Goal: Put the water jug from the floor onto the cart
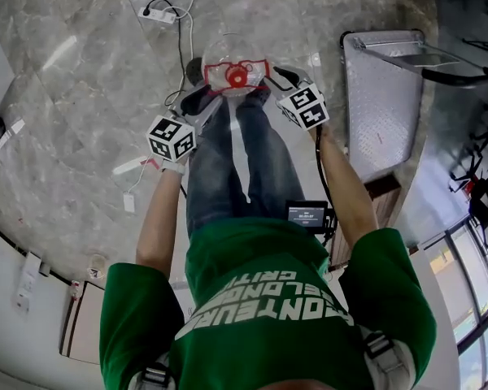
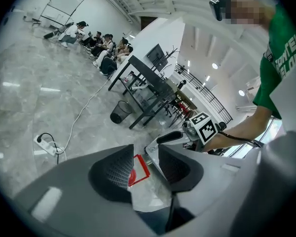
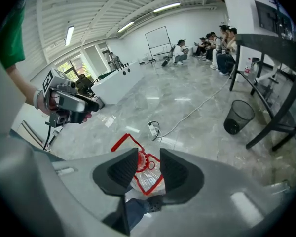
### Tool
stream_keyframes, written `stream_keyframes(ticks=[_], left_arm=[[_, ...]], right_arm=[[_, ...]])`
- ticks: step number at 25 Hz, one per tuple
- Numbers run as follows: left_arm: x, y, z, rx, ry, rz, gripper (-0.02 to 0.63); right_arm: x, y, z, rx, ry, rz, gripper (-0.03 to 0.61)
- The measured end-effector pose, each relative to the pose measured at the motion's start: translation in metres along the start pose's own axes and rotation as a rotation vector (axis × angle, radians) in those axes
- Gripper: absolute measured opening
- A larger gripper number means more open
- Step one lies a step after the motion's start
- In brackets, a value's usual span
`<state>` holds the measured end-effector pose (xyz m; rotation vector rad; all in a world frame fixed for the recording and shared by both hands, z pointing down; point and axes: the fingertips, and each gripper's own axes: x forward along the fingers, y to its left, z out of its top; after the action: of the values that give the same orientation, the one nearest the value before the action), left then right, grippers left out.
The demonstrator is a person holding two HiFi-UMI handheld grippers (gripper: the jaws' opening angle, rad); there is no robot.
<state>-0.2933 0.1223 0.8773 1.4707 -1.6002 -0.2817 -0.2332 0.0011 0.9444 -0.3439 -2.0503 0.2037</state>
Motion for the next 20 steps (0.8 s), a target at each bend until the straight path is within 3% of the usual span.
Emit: stream_keyframes(ticks=[4,13,20], left_arm=[[0.015,0.034,-0.022,-0.01,0.051,0.042,0.191],[0.037,0.106,-0.088,-0.096,0.241,0.137,0.198],[0.05,0.123,-0.122,-0.125,0.349,0.153,0.198]], right_arm=[[0.02,-0.01,-0.023,0.068,0.025,-0.036,0.133],[0.059,-0.014,-0.066,0.07,0.121,-0.057,0.135],[0.07,-0.015,-0.099,0.174,0.167,-0.077,0.135]])
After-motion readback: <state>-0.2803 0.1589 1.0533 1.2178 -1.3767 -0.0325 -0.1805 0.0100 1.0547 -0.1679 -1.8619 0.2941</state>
